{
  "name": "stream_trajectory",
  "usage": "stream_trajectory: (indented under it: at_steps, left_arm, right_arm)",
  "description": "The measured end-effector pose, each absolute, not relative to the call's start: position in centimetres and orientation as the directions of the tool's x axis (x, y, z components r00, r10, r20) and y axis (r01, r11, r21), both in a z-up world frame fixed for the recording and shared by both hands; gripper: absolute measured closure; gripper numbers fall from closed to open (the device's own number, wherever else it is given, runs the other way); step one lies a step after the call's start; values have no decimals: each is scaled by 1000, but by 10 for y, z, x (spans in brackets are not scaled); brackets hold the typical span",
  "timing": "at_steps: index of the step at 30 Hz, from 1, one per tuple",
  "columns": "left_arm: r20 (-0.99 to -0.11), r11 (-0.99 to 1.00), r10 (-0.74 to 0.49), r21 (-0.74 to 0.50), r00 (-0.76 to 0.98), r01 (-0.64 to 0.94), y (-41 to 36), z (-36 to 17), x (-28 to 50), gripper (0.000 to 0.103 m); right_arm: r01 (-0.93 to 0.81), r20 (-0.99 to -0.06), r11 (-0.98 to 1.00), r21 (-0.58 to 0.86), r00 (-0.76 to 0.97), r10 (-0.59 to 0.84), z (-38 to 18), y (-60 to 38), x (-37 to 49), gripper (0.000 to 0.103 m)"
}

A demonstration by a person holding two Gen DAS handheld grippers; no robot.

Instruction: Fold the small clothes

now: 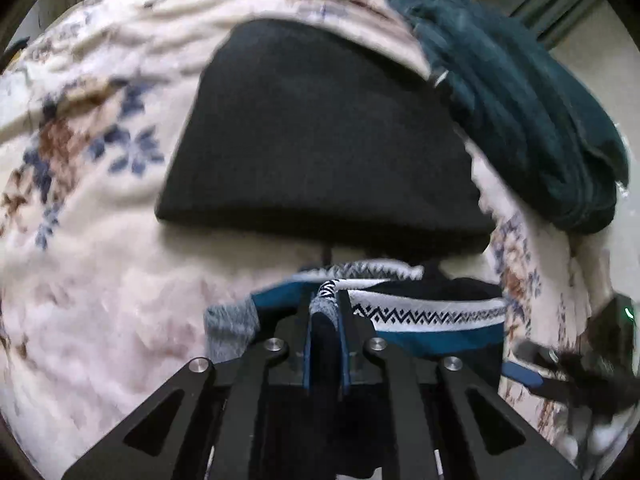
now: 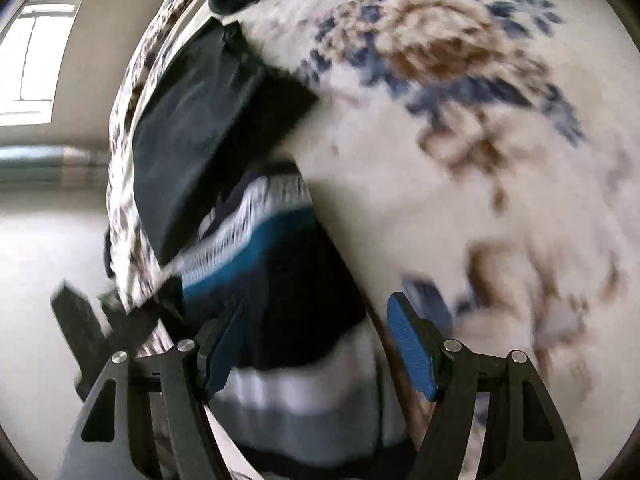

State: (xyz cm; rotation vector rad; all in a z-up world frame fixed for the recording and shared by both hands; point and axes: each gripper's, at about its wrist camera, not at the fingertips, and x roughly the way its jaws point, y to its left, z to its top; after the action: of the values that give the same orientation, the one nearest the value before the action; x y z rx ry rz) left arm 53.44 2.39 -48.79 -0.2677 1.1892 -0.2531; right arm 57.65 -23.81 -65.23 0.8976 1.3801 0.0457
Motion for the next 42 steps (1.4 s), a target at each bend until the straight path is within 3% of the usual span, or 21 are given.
stream_trajectory:
  at_steps: [2, 3, 5, 8, 12, 14, 15, 16, 17, 18, 25, 28, 29, 30, 31, 33, 36, 38, 39, 40, 42]
  left_arm:
    - [-869, 945, -322, -316, 377, 78, 29, -481, 537, 95]
    - [-867, 948, -315, -308, 385, 81, 34, -480, 538, 95]
    - [-875, 949, -312, -305, 371, 78, 44, -486, 544, 95]
    - [-905, 956, -289, -287, 311, 51, 56, -512, 558, 95]
    - [-907, 934, -349, -357, 237, 6, 66, -534, 566, 90]
    - [-884, 906, -409, -423, 227, -12, 74, -530, 566, 73]
    - [-873, 893, -433, -450, 224, -27, 79, -526, 566, 69]
    - [-859, 879, -454, -476, 238, -43, 84, -522, 564, 64]
    - [-833, 852, -494, -521, 248, -52, 89, -518, 563, 57]
    - [-820, 835, -517, -546, 247, -64, 95, -515, 561, 55]
    - [-779, 780, -588, -617, 218, -103, 102, -504, 539, 53]
    - [-836, 837, -519, -539, 175, -91, 91, -519, 535, 55]
    - [-847, 846, -501, -523, 180, -105, 94, -523, 533, 62]
    - [-864, 863, -458, -489, 210, -125, 100, -524, 531, 77]
    - [-877, 879, -421, -458, 232, -135, 106, -524, 532, 91]
    - [-890, 889, -382, -428, 248, -165, 114, -527, 534, 91]
    - [-909, 920, -338, -373, 245, -116, 103, -518, 536, 87]
    - [-863, 872, -436, -476, 256, -119, 104, -511, 536, 66]
    - [-829, 827, -491, -540, 268, -155, 112, -509, 534, 60]
    - [-807, 795, -520, -577, 279, -189, 120, -506, 530, 52]
    - [-812, 785, -508, -574, 286, -233, 132, -500, 518, 51]
  right_arm:
    - [431, -798, 674, 600, 264, 541, -661, -233, 600, 34]
    - [409, -795, 682, 606, 280, 538, -663, -229, 608, 42]
    - [394, -807, 704, 591, 283, 519, -665, -220, 622, 97]
    - [388, -837, 743, 546, 301, 457, -662, -216, 634, 101]
    - [375, -884, 801, 466, 219, 412, -663, -216, 646, 100]
    - [371, -869, 787, 493, 165, 467, -664, -220, 648, 94]
    - [367, -865, 785, 499, 156, 477, -662, -221, 646, 88]
    - [364, -856, 778, 513, 155, 492, -661, -224, 643, 64]
    - [367, -848, 767, 527, 159, 506, -661, -226, 637, 49]
    - [374, -836, 752, 543, 157, 525, -663, -229, 628, 47]
    - [406, -823, 730, 550, 119, 555, -692, -207, 627, 47]
    - [395, -834, 745, 537, 116, 540, -695, -193, 635, 49]
    - [381, -848, 764, 521, 124, 516, -692, -189, 637, 56]
    - [365, -861, 783, 503, 132, 492, -688, -186, 638, 77]
    - [352, -872, 799, 487, 134, 471, -684, -183, 640, 88]
    - [346, -881, 811, 472, 171, 441, -675, -183, 642, 93]
    - [339, -874, 806, 486, 173, 454, -668, -184, 645, 93]
    - [337, -874, 808, 484, 145, 463, -668, -184, 647, 92]
    - [330, -871, 808, 489, 135, 472, -668, -184, 648, 91]
    - [323, -871, 811, 488, 123, 475, -668, -183, 648, 84]
    - [321, -869, 810, 491, 118, 480, -666, -184, 646, 72]
